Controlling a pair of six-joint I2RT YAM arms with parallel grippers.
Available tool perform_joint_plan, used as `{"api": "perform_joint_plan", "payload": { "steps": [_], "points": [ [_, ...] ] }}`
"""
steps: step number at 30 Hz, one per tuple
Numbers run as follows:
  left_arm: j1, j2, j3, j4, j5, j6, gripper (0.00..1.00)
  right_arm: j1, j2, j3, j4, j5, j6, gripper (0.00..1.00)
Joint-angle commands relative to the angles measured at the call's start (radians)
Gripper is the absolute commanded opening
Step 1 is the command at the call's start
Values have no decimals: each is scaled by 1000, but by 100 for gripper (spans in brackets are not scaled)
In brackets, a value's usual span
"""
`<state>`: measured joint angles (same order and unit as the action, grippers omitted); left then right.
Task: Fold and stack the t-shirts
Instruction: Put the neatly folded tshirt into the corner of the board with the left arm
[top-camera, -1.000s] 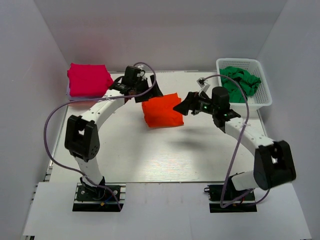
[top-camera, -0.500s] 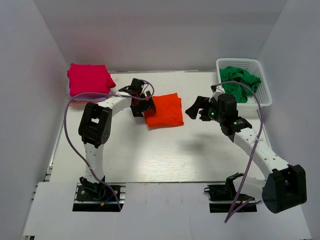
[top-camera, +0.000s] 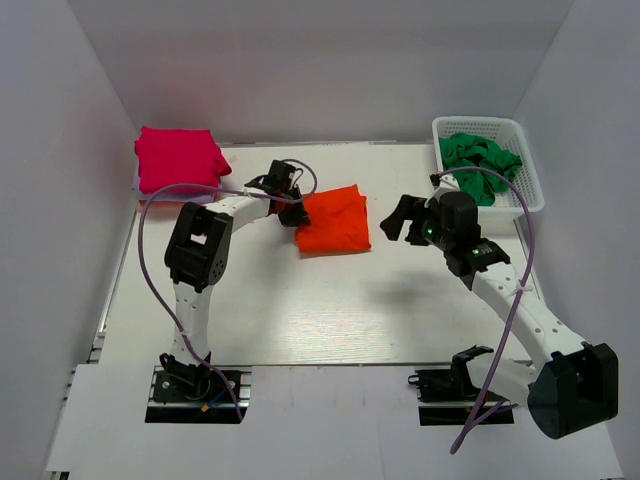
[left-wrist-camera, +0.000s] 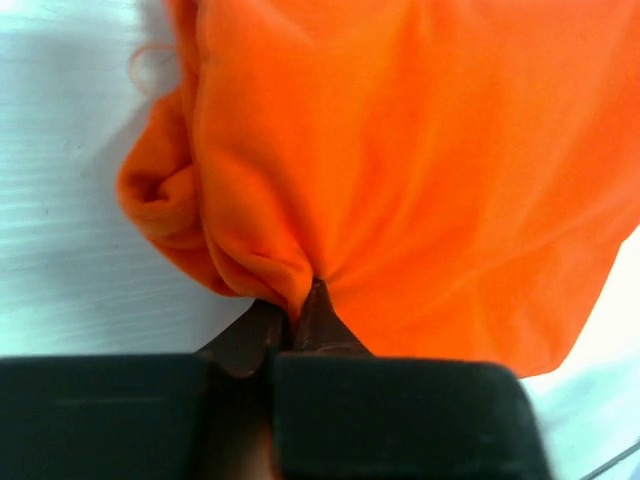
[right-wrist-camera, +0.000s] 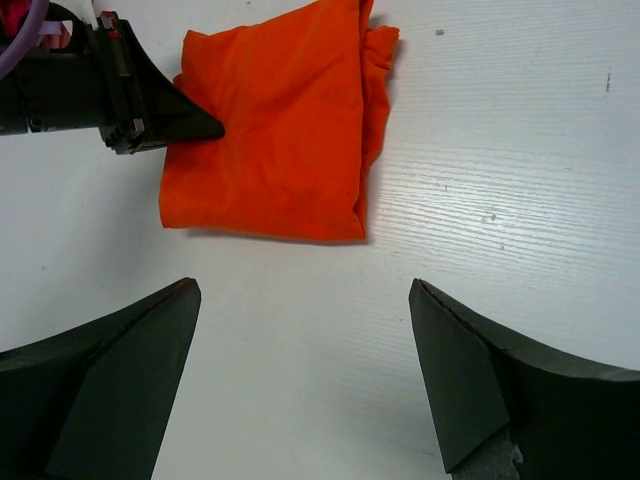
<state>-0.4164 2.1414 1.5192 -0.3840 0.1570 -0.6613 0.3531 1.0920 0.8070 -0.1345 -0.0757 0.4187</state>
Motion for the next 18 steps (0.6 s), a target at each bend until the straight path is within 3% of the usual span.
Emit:
{"api": "perform_joint_plan", "payload": {
  "steps": [1,6,14,18],
  "points": [
    [-24,-2,-10,-67,-25,104,0,-6,-20,-5,-7,36,-14,91],
    [-24,-41,132,-148,-154,251,0,-5,-40,-3,-14,53,-9,91],
    [8,-231,222,-170,-347,503,0,-3,-92,-19,-34,108,-14,91],
    [21,-259,336,-228,-387,592,0,-5,-115,-17,-53,143,-12,91]
  ]
}}
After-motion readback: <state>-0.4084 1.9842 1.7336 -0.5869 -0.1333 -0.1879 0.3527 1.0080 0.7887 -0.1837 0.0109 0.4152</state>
